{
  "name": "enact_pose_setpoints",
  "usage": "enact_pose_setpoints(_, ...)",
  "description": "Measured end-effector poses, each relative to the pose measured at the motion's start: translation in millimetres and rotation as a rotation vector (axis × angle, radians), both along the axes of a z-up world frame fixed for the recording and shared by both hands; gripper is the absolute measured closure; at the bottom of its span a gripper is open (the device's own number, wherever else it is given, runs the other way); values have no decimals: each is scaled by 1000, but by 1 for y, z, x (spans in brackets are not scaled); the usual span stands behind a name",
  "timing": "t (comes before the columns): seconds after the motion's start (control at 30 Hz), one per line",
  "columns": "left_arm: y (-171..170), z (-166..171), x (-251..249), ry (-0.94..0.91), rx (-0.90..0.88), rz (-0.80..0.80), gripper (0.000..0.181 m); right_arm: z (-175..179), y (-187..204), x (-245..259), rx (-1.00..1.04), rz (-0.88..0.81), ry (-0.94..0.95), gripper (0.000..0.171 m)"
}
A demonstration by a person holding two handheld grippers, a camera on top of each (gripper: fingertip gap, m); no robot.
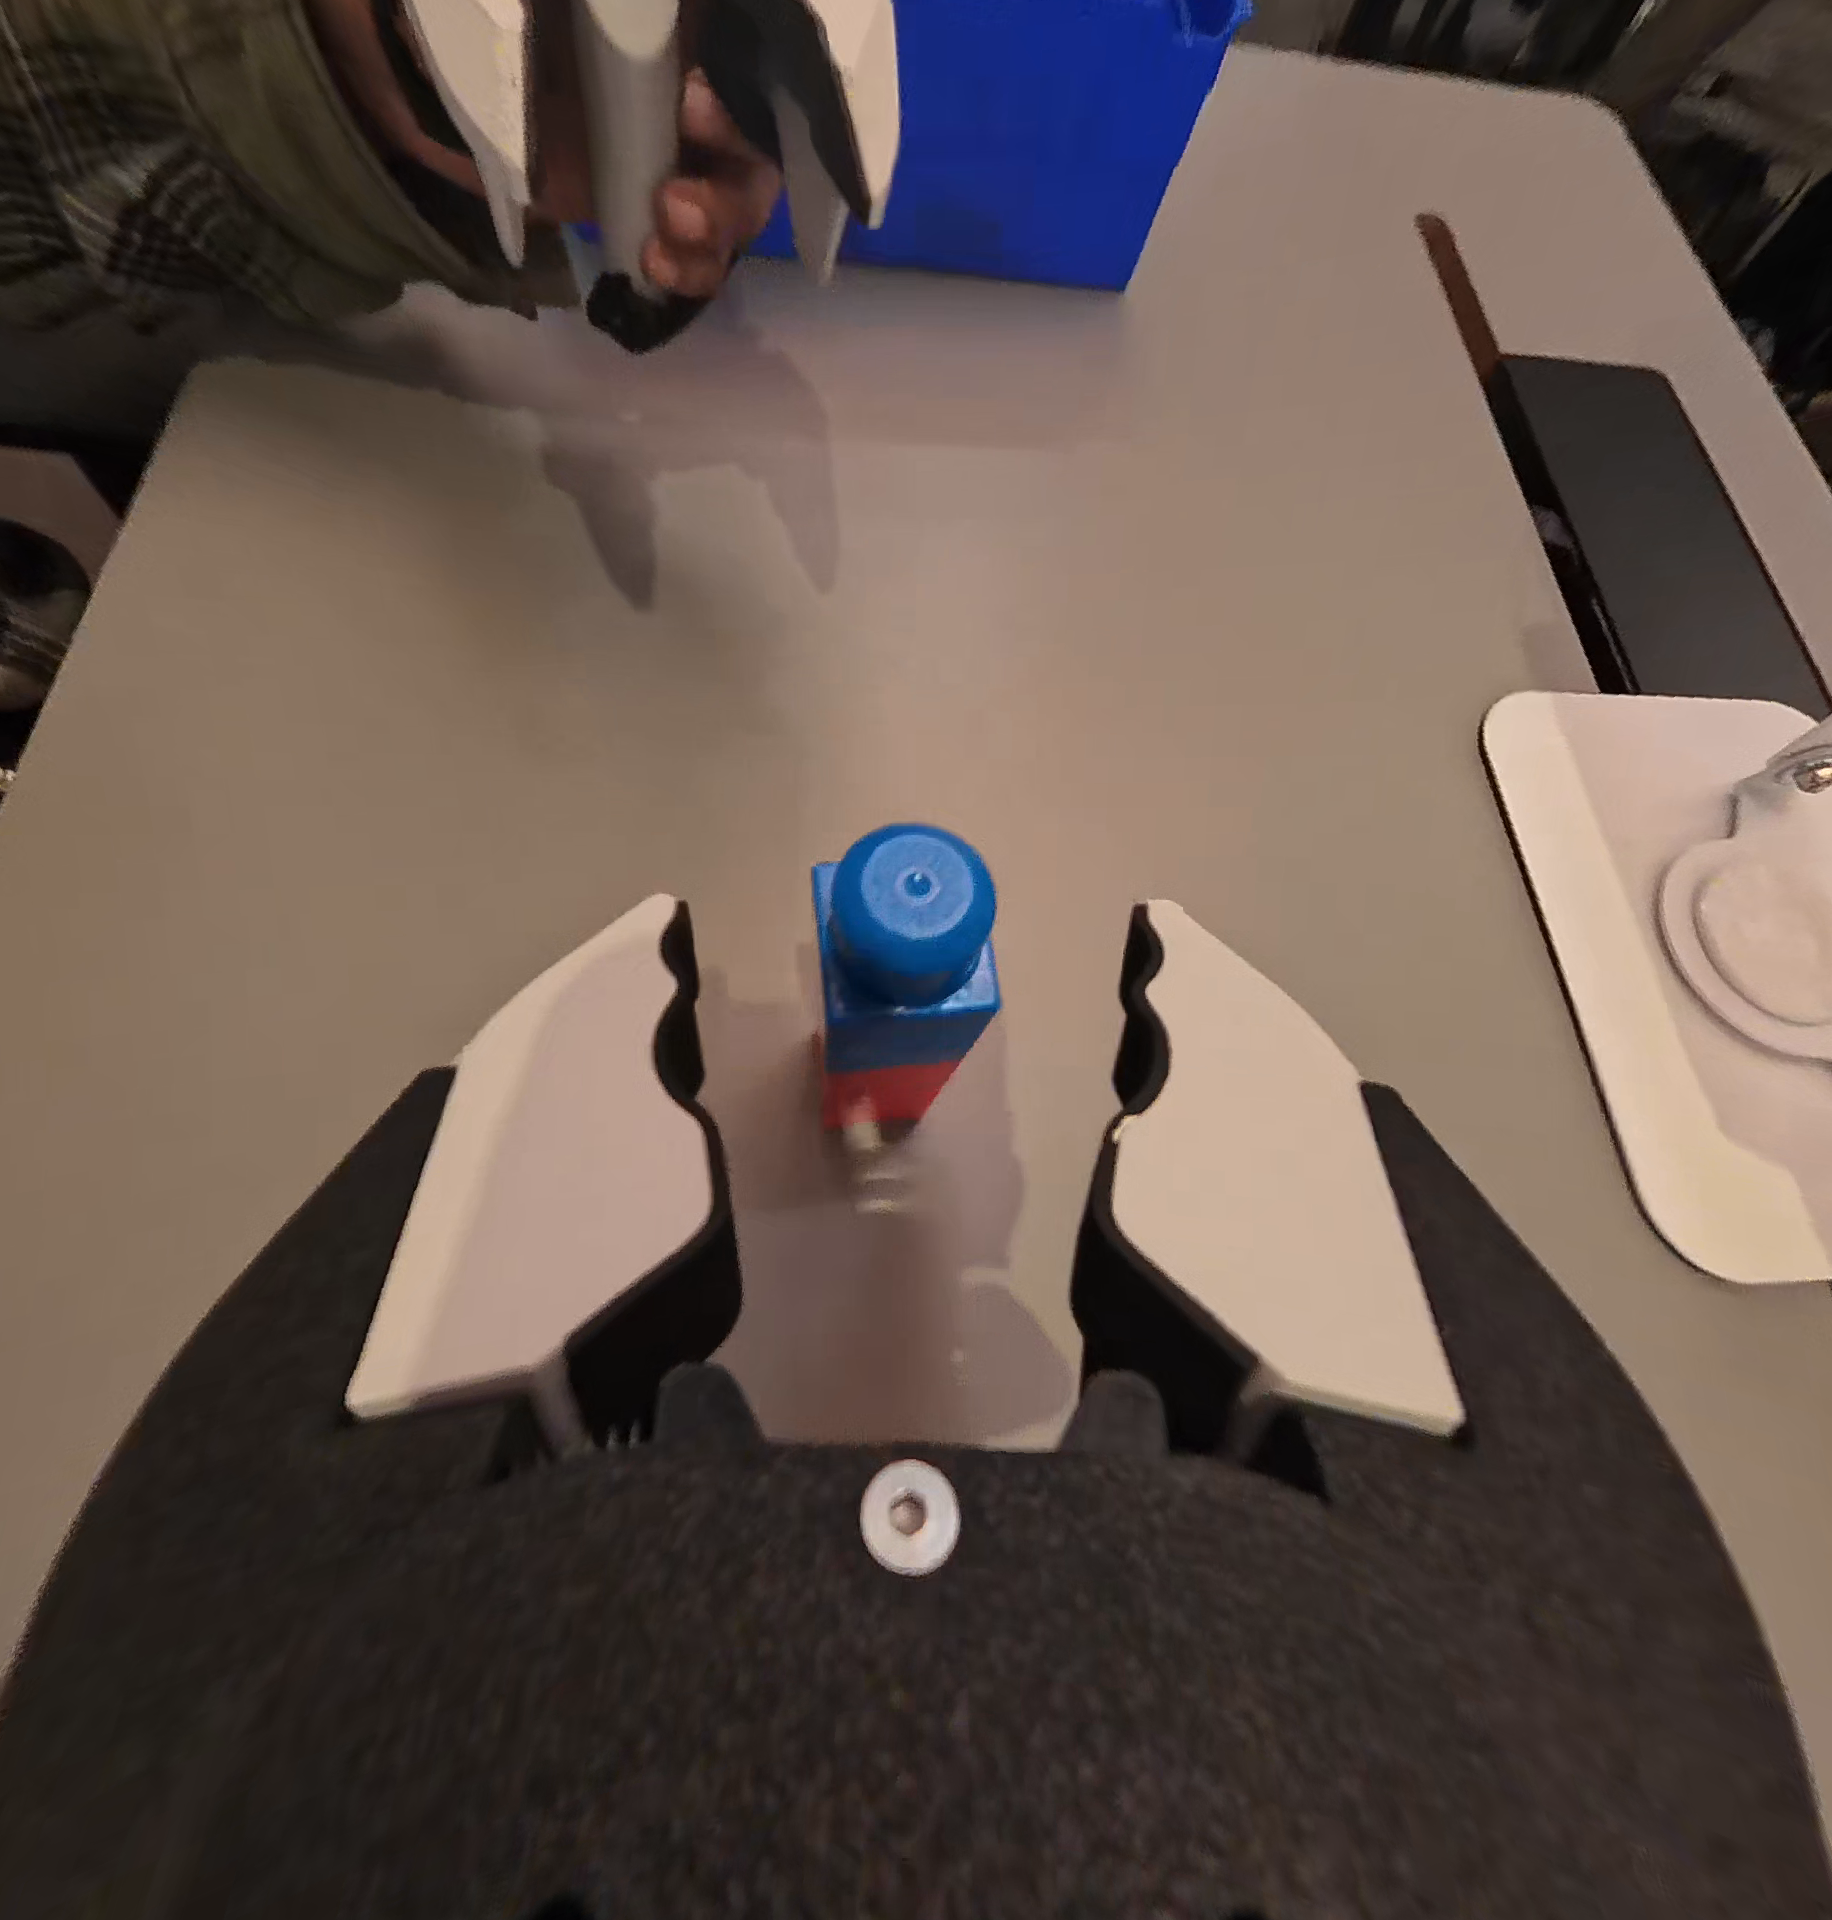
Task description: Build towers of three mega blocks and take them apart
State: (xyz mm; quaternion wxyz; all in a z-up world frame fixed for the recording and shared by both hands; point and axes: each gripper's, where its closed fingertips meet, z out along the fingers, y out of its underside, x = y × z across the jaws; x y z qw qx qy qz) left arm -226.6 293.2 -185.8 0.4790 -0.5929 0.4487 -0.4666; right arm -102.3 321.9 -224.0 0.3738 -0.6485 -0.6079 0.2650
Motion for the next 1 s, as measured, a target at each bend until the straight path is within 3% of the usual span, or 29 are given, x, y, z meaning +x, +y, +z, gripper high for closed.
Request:
enact_pose_setpoints(0.1,6,0,3,-14,-8,-5,122,-4,5,-3,-27,16,-142,99)
enact_pose_setpoints(0.17,9,-2,5,-16,-14,-11,122,-9,1,-4,-87,65,-232,138)
enact_pose_setpoints(0.33,18,-4,8,-43,1,-4,123,-1,3,-2,-90,63,-367,139)
enact_pose_setpoints(0.47,27,-2,7,-108,15,14,125,47,10,22,-54,-32,-358,139)
enact_pose_setpoints(0.57,29,-1,4,-152,30,30,126,88,21,74,-13,-238,-389,139)
enact_pose_setpoints(0.77,23,10,2,-193,45,35,128,145,21,228,-83,-856,-411,139)
enact_pose_setpoints(0.9,22,9,3,-176,61,44,129,143,5,312,-201,-1210,-331,139)
enact_pose_setpoints(1.0,20,9,4,-178,58,40,129,116,-2,344,-305,-1340,-241,139)
